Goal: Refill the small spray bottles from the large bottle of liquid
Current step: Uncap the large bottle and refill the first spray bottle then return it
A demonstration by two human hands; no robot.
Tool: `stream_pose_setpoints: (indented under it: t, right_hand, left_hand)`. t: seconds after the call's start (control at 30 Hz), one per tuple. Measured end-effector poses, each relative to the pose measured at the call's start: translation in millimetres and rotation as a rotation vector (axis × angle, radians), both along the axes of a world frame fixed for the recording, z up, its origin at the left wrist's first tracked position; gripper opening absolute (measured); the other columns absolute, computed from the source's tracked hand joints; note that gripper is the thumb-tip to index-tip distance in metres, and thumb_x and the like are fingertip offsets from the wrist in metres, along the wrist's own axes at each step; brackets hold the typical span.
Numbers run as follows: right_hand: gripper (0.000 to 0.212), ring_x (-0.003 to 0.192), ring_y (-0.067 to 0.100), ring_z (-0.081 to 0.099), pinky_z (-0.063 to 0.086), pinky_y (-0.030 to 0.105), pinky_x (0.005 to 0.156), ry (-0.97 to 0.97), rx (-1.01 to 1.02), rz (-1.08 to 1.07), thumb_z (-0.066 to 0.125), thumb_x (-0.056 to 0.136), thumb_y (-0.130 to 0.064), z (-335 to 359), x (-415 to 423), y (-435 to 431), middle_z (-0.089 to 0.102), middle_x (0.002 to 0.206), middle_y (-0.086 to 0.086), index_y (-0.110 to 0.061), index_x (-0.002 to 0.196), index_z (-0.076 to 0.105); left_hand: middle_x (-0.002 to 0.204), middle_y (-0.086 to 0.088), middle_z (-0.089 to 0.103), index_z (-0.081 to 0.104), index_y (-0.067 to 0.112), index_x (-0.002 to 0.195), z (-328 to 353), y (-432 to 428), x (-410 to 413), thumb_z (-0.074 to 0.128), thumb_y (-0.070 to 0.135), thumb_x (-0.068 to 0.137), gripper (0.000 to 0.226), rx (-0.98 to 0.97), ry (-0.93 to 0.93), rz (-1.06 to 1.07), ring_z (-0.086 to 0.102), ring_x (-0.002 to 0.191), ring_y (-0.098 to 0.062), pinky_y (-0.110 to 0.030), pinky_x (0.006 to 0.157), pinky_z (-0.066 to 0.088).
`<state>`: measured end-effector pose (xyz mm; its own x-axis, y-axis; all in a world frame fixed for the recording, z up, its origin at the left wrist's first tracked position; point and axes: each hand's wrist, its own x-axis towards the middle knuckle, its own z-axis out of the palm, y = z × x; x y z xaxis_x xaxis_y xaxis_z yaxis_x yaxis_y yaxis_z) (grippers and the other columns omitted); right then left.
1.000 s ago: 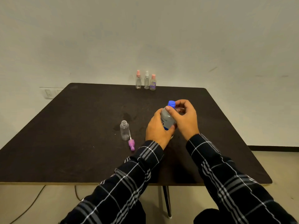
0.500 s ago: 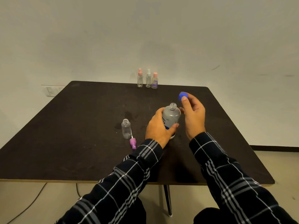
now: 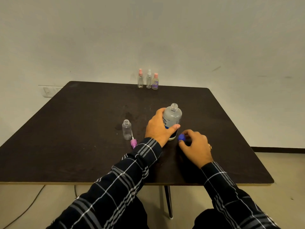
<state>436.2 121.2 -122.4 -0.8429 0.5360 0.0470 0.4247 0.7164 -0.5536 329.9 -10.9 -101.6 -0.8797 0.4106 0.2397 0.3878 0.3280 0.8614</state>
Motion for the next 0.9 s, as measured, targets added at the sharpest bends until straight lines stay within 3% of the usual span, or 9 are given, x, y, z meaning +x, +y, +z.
stream_pose_setpoints:
  t: [0.17,0.4,0.5,0.57,0.6,0.7,0.77,0.83,0.9]
  right_hand:
    - [0.043,0.127,0.025,0.038,0.040,0.048,0.102,-0.084,0.122,-0.157,0.059,0.089,-0.061,2,-6,5,0.048,0.131,0.000,-0.044,0.128,0.060]
    - [0.042,0.129,0.028,0.035,0.033,0.053,0.105,-0.173,0.142,-0.346,0.057,0.090,-0.059,-1,-12,18,0.046,0.136,0.002,-0.047,0.130,0.058]
    - [0.055,0.132,0.030,0.033,0.032,0.054,0.107,-0.219,0.123,-0.354,0.060,0.090,-0.056,3,-14,15,0.043,0.139,0.004,-0.039,0.141,0.050]
    - [0.069,0.133,0.030,0.035,0.035,0.053,0.106,-0.102,0.188,-0.354,0.063,0.088,-0.054,6,-13,6,0.042,0.140,0.006,-0.031,0.149,0.040]
    - [0.069,0.131,0.028,0.038,0.038,0.051,0.104,0.063,0.222,-0.320,0.064,0.088,-0.050,6,-13,-1,0.043,0.140,0.005,-0.028,0.149,0.040]
    - [0.057,0.119,0.013,0.052,0.051,0.032,0.092,0.518,-0.060,-0.029,0.065,0.089,-0.029,5,-16,-26,0.049,0.132,-0.003,-0.025,0.142,0.044]
    - [0.060,0.121,0.007,0.053,0.053,0.026,0.092,0.565,-0.331,0.092,0.067,0.087,-0.021,4,-20,-39,0.049,0.134,-0.007,-0.026,0.140,0.040]
    - [0.070,0.126,0.002,0.050,0.048,0.027,0.102,0.548,-0.472,0.124,0.073,0.084,-0.022,1,-28,-42,0.046,0.139,-0.009,-0.029,0.141,0.034]
    - [0.086,0.128,0.001,0.048,0.044,0.028,0.107,0.509,-0.515,0.114,0.080,0.081,-0.029,-1,-36,-42,0.043,0.144,-0.008,-0.030,0.146,0.024]
  left_hand:
    - [0.130,0.008,0.062,0.046,0.028,0.139,1,-2,0,0.084,0.036,0.080,0.070,-0.024,0.030,-0.010,0.059,0.117,-0.011,-0.028,0.099,0.050]
    - [0.132,0.007,0.061,0.046,0.028,0.138,4,-5,2,0.082,0.036,0.083,0.067,-0.070,0.048,-0.024,0.058,0.121,-0.013,-0.036,0.103,0.051]
    - [0.132,0.007,0.061,0.047,0.027,0.140,3,-7,2,0.081,0.036,0.083,0.067,-0.082,0.059,-0.018,0.058,0.121,-0.013,-0.039,0.105,0.052]
    - [0.139,0.004,0.059,0.042,0.024,0.148,4,-7,3,0.081,0.038,0.083,0.077,-0.097,0.042,-0.006,0.056,0.127,-0.016,-0.042,0.109,0.049]
    - [0.144,0.001,0.056,0.036,0.023,0.154,6,-7,3,0.081,0.039,0.084,0.085,-0.120,0.027,-0.004,0.053,0.132,-0.018,-0.041,0.112,0.046]
    - [0.155,-0.006,0.045,0.012,0.017,0.163,19,-14,9,0.077,0.043,0.088,0.103,-0.247,0.012,-0.034,0.044,0.142,-0.024,-0.039,0.114,0.040]
    - [0.159,-0.004,0.040,0.006,0.019,0.163,30,-28,19,0.070,0.041,0.093,0.098,-0.350,0.101,-0.023,0.042,0.144,-0.023,-0.040,0.113,0.040]
    - [0.153,0.001,0.047,0.023,0.022,0.161,38,-50,28,0.065,0.037,0.097,0.078,-0.339,0.281,0.022,0.050,0.136,-0.018,-0.038,0.109,0.046]
    - [0.127,0.011,0.061,0.050,0.028,0.144,39,-80,32,0.065,0.037,0.096,0.051,-0.182,0.453,0.137,0.061,0.109,-0.009,-0.032,0.089,0.055]
